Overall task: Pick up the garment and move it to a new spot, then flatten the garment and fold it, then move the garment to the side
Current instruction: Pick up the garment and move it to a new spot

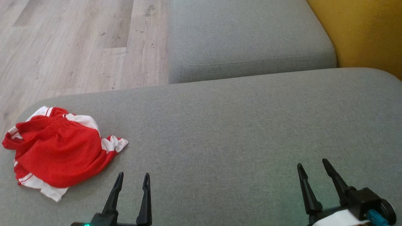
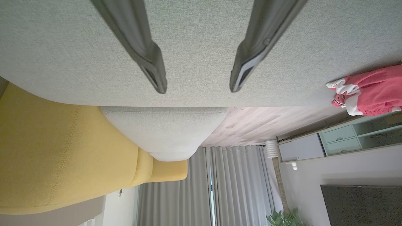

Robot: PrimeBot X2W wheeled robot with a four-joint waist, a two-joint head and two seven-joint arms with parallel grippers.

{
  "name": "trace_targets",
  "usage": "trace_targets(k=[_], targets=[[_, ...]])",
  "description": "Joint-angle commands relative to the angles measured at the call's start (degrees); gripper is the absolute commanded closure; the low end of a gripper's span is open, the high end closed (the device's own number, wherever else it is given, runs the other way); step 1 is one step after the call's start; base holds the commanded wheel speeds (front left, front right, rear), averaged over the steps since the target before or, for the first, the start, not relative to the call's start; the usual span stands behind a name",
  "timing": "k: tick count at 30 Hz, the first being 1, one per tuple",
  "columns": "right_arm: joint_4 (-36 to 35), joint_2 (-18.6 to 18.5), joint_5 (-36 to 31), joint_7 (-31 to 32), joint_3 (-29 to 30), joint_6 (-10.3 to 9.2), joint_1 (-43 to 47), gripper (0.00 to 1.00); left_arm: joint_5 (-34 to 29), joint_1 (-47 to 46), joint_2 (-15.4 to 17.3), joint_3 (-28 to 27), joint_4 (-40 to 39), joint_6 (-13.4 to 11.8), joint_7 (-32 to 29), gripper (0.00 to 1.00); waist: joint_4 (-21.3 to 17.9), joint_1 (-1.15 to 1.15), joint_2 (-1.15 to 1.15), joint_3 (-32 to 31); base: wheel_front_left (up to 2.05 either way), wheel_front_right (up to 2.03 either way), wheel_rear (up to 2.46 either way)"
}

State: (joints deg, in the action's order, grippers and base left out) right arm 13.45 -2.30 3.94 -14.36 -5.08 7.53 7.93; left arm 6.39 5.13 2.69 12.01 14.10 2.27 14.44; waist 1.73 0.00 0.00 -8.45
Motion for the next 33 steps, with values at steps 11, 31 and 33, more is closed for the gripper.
trace_targets(k=[11,31,33], targets=[[-1.51,-0.58,0.0,-0.63,-1.17,-0.04,-1.63,0.0,-0.71,-3.04,0.19,-1.46,-1.03,-0.22,0.56,0.0,2.71,0.0,0.0,0.76,0.0,0.0,0.0],[-2.9,-0.58,1.31,-0.63,-2.43,-0.04,-3.16,0.0,-3.06,-4.04,0.2,-5.43,-2.0,-0.08,0.56,0.0,21.56,0.0,0.0,3.71,0.0,0.0,0.0],[-2.91,-0.58,1.14,-0.63,-3.16,-0.04,-3.92,0.0,-3.11,-3.8,0.2,-6.4,-2.43,-0.33,0.56,0.0,22.45,0.0,0.0,4.45,0.0,0.0,0.0]])
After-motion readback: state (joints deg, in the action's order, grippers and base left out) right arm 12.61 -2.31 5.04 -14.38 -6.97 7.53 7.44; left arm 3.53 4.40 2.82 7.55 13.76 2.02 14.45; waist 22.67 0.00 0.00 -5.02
